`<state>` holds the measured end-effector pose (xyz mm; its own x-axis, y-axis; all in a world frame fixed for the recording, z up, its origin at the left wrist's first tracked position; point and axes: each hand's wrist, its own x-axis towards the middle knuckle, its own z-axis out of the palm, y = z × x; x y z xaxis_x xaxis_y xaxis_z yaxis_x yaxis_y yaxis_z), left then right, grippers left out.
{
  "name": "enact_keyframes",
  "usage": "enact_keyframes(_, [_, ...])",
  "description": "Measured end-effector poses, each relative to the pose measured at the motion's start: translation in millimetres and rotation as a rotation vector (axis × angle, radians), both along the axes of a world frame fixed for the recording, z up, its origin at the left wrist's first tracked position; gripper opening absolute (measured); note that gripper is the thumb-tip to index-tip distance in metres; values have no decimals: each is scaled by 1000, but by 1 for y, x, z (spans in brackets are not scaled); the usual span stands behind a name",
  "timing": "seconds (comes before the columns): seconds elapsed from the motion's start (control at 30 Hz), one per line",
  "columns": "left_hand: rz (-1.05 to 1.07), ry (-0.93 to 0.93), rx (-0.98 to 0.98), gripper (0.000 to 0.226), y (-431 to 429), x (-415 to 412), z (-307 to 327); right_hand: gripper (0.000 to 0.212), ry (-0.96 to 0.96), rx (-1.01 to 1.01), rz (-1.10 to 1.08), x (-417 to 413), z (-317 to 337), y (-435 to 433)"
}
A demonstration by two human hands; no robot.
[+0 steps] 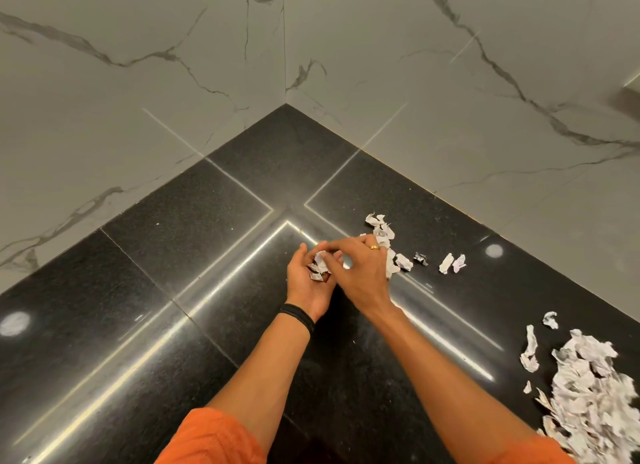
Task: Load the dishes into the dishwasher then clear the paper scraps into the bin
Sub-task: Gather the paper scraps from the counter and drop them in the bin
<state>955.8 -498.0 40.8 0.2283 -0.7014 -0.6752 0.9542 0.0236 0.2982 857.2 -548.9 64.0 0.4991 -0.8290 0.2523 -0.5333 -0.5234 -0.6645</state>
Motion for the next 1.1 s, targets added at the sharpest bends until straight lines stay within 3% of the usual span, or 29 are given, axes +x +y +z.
enact_keyframes(0.1, [24, 48, -41, 44, -6, -2, 5, 21, -114, 93, 7, -2, 2, -21])
enact_keyframes(0.17, [51, 66, -60, 40, -9, 0, 8, 16, -87, 65, -118, -7, 4, -51])
enact_keyframes(0.27, [68, 83, -69, 40, -13, 3, 10, 22, 221, 1, -241, -14, 6, -95])
enact_keyframes(0.37, [61, 79, -71, 43, -20, 4, 8, 27, 494, 26, -200, -15, 2, -120])
enact_keyframes(0.47, [43, 59, -57, 43, -28, 4, 8, 18, 608, 5, -158, -14, -6, -128])
enact_keyframes(0.53, [29, 36, -43, 44, -33, 4, 8, 14, 516, 9, -186, -14, -8, -126])
enact_keyframes(0.73, [7, -18, -14, 46, -50, 5, 10, 10, -39, 263, -267, -14, 13, -108])
enact_keyframes(0.93, [0, 11, -53, 46, -59, -4, 12, 9, -99, 491, 22, -8, 35, -76])
enact_keyframes(1.03, [21, 66, -82, 43, -53, -4, 16, 11, -249, 471, -79, -15, 31, -80])
enact_keyframes(1.1, [39, 80, -92, 40, -47, -1, 17, 11, -251, 414, -183, -24, 25, -89])
